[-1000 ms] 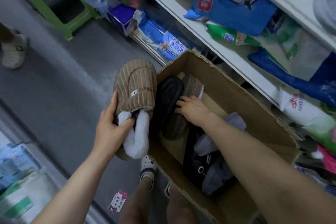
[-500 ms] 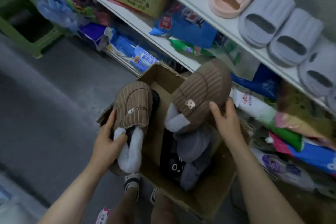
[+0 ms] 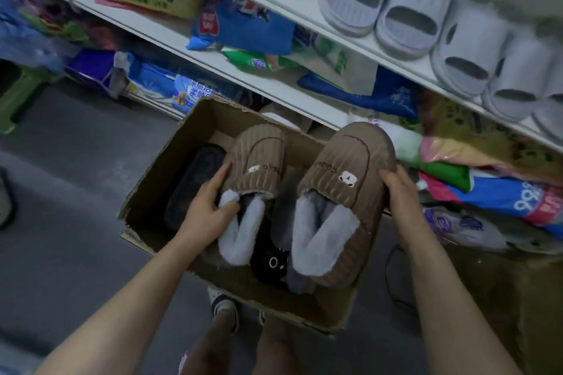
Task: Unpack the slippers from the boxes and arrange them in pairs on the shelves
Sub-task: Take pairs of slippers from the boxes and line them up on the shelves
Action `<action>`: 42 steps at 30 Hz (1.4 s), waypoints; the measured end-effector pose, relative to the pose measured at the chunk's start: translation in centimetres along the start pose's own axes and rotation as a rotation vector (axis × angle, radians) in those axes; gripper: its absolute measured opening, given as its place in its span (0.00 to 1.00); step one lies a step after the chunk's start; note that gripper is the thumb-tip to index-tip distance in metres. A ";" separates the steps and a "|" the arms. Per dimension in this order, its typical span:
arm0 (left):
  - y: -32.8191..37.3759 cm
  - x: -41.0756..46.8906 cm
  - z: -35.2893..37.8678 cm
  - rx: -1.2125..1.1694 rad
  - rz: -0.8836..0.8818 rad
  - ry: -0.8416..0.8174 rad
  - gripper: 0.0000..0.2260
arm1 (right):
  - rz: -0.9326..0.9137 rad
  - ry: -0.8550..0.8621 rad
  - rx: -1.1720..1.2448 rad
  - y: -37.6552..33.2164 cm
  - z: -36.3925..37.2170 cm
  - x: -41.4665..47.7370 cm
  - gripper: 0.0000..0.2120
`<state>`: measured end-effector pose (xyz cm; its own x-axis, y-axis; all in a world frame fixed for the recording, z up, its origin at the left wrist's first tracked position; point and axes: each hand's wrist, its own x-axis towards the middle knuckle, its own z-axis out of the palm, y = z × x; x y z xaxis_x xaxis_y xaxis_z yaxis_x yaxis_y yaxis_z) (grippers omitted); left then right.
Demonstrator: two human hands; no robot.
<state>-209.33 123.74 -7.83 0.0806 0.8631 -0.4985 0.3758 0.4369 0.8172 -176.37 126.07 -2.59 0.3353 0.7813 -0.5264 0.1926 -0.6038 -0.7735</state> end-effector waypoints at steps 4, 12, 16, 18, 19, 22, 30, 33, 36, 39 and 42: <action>2.2 3.3 2.6 0.209 0.107 -0.237 0.30 | -0.070 0.134 0.169 -0.3 -1.9 -0.5 0.11; 5.7 3.5 5.3 0.112 0.260 -0.139 0.21 | 0.100 0.203 0.593 1.5 -0.2 -0.7 0.16; 3.9 1.0 5.5 -0.269 0.079 -0.204 0.28 | 0.250 0.069 0.904 1.4 3.7 -1.6 0.13; 4.6 0.2 6.6 -0.438 -0.015 -0.245 0.28 | 0.279 -0.033 0.894 1.1 6.0 -2.2 0.15; 5.0 0.1 7.1 -0.558 -0.058 -0.205 0.26 | 0.279 -0.089 0.853 0.9 7.0 -2.6 0.15; 6.0 0.8 6.6 -1.040 -0.195 -0.008 0.23 | 0.229 -0.243 0.660 0.2 9.4 -3.3 0.17; 3.5 1.5 -2.3 -1.068 -0.220 0.505 0.24 | -0.391 -0.334 -0.591 -0.7 9.8 1.8 0.27; 1.8 0.2 -5.7 -0.920 -0.242 0.595 0.25 | -0.591 -0.386 -1.033 0.9 11.2 4.9 0.37; 0.3 -1.6 -7.0 -0.854 -0.285 0.602 0.19 | -0.612 -0.475 -1.326 2.7 12.9 7.1 0.39; -1.6 -2.8 -6.9 -0.829 -0.341 0.543 0.15 | -0.673 -0.407 -1.366 3.0 13.7 7.8 0.39; -3.1 -3.5 -6.0 -0.808 -0.362 0.464 0.13 | -0.606 -0.417 -1.323 2.0 14.3 8.1 0.43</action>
<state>-216.32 120.86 -6.86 -0.3478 0.5818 -0.7352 -0.4485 0.5854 0.6754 -186.49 133.46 -13.46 -0.3306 0.8072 -0.4890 0.9437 0.2907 -0.1582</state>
